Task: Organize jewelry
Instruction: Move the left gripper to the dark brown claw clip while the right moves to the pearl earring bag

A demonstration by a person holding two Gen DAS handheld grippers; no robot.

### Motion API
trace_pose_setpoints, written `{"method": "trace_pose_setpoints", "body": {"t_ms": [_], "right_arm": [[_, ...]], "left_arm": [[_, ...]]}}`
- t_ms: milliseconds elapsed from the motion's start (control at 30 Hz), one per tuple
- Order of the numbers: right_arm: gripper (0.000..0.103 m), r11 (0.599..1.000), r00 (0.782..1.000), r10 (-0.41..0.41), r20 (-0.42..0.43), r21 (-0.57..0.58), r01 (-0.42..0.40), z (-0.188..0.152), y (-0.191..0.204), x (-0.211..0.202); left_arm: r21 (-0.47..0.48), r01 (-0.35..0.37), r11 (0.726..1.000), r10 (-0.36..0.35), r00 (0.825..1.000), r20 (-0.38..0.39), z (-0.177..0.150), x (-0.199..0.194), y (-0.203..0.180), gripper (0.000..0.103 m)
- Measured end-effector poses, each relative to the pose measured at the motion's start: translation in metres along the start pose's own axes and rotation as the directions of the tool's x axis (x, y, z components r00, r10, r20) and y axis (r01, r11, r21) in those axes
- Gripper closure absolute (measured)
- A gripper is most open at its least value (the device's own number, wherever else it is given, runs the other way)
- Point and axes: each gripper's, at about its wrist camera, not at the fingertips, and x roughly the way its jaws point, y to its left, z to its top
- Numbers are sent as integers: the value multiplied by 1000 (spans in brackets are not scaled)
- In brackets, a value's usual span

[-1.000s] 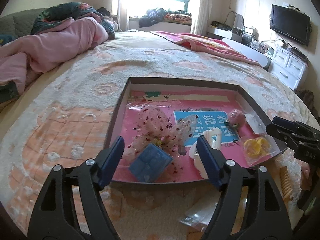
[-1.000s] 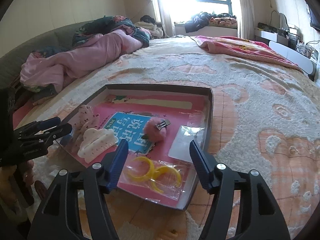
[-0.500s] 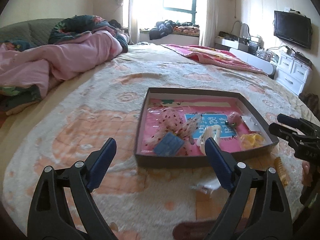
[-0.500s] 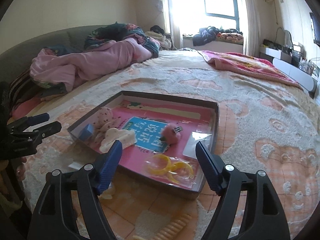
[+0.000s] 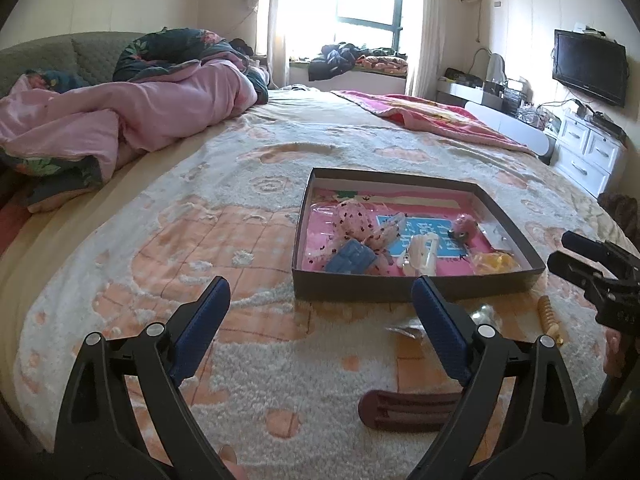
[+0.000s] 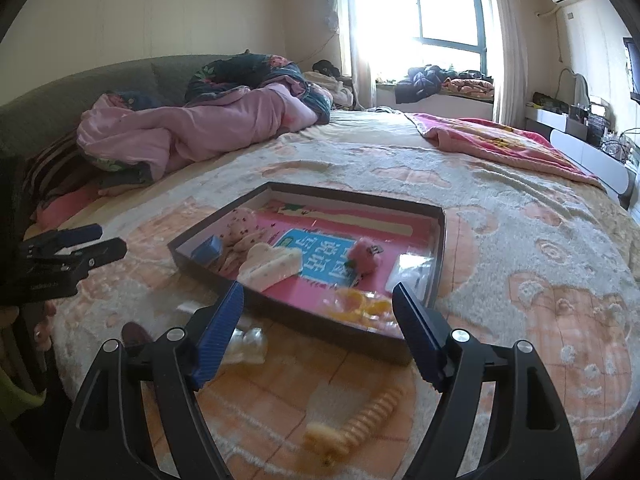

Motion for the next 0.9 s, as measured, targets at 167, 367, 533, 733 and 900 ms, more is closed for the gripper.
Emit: {"method": "trace_pose_setpoints", "body": {"t_ms": [167,367,533,733,900], "right_arm": [[29,1000,1000,13,-5,-20,-13,-9,10,-9],[29,999,1000,26,-18,-36,-27,-18,20,-17],[29,999,999,34,-36,-41,-36,-29,26,-21],[29,998,998,31,-48,-53,-34,-39,31,-27],[29,999,998,23,-51,-44,-25,-44,30,-32]], "left_arm": [[12,13,1000,-13,1000,-9,-5,-4,-4,18],[25,19,1000,-19,1000,-18,-12,-10,-8,18],[32,29,999,-28,999,-35,-19,-13,-10,18],[37,42,998,-40,998,-58,-29,-15,-14,18],[53,55,997,-51,996,-76,-37,-16,-19,18]]}}
